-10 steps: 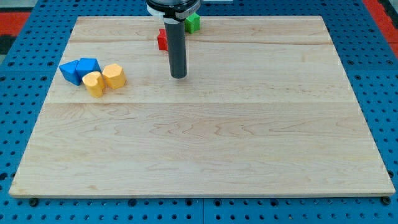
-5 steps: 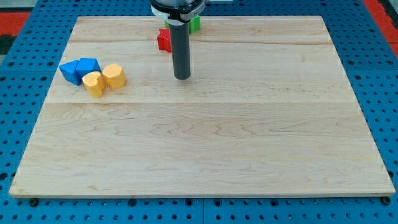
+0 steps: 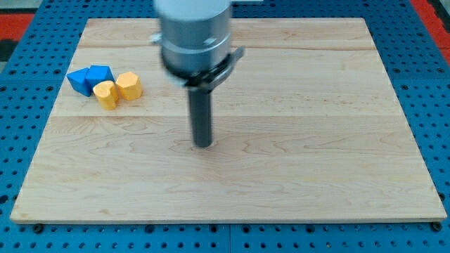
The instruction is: Push the yellow heart and the yellow hexagon towards the red star
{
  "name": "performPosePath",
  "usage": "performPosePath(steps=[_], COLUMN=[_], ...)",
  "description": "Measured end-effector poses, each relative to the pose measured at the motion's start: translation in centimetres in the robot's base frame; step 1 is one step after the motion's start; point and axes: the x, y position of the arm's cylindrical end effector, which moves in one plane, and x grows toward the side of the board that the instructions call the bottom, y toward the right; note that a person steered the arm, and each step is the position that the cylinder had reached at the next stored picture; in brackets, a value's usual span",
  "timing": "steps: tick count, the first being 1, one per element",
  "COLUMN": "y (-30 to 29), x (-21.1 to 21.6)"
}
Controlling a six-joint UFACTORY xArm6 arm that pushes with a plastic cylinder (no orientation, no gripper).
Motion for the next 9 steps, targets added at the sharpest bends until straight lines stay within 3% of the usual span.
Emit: performPosePath(steps=[1, 2, 3, 6, 7, 9], y=[-12.0, -19.6, -19.6, -18.4, -20.7, -14.3], x=[0.8, -1.7, -5.9, -8.1, -9.5, -10.1])
